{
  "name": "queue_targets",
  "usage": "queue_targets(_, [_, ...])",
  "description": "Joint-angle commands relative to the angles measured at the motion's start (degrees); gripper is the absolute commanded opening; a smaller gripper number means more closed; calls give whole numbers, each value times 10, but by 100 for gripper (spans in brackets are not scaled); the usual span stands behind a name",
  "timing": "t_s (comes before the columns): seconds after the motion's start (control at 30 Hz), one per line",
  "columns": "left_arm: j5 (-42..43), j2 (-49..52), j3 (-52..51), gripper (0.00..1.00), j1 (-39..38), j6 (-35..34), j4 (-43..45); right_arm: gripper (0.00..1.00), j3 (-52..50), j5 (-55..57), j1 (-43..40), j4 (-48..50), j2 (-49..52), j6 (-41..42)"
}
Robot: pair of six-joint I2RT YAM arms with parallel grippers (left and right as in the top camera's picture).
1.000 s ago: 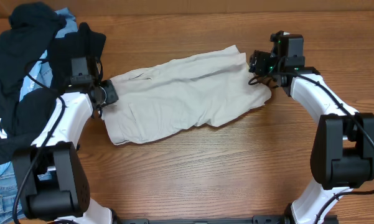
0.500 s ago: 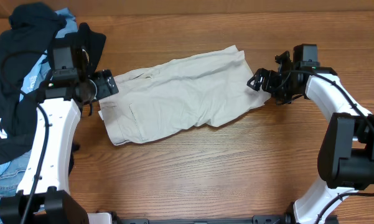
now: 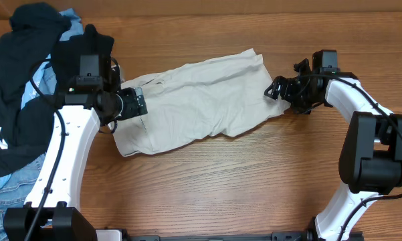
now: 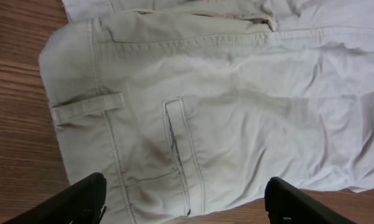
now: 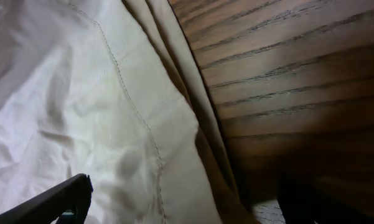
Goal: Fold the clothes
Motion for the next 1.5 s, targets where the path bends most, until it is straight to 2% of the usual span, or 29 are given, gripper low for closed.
queue_targets(0.0, [4, 1, 2, 84, -4, 1, -2, 97, -1, -73, 0, -24, 29, 5])
queue_targets(0.17, [2, 1, 2, 84, -4, 1, -4, 89, -1, -122, 21, -26, 31, 5])
queue_targets(0.2, [2, 1, 2, 84, -4, 1, -6, 80, -1, -122, 21, -13, 31, 6])
queue_targets(0.23, [2, 1, 2, 85, -4, 1, -9, 66, -1, -119, 21, 3, 31, 7])
queue_targets(0.27, [2, 1, 2, 85, -4, 1, -11, 61, -1, -105, 18, 12, 31, 13])
queue_targets(0.3, [2, 1, 2, 85, -4, 1, -12, 48, -1, -88, 15, 16, 31, 15])
queue_targets(0.33, [2, 1, 2, 85, -4, 1, -12, 27, -1, -35, 2, 10, 30, 38])
queue_targets(0.37, [2, 1, 2, 85, -4, 1, -12, 15, -1, 4, -15, -6, 30, 59])
queue_targets(0.43, [2, 1, 2, 84, -4, 1, -12, 4, -1, 26, -52, -33, 30, 71])
queue_targets(0.6, [2, 1, 2, 85, -4, 1, -4, 4, -1, 26, -178, -70, 11, 50])
queue_targets(0.67, [2, 1, 2, 84, -4, 1, -3, 4, -1, 24, -189, -75, -9, 29])
queue_targets(0.83, [-4, 1, 2, 88, -2, 0, -2, 4, 0, 30, -166, -96, -178, -26])
queue_targets(0.93, [-11, 1, 2, 90, -2, -21, 1, 4, 0, 31, -103, -112, -271, -75])
queue_targets(1.0, [-11, 1, 2, 91, -2, -21, 0, 4, 0, 31, -17, -114, -302, -106])
queue_targets(1.07, [-11, 1, 2, 91, -2, -21, -6, 4, 0, 35, 80, -109, -303, -130])
queue_targets(1.13, [-11, 1, 2, 91, -2, -21, -12, 4, 0, 76, 214, -101, -290, -153])
queue_targets(1.27, [-11, 1, 2, 92, -2, -21, -19, 4, 0, 125, 370, -57, -239, -155])
queue_targets(1.47, [-11, 1, 2, 92, -2, -21, -19, 4, 0, 114, 442, -27, -137, -155])
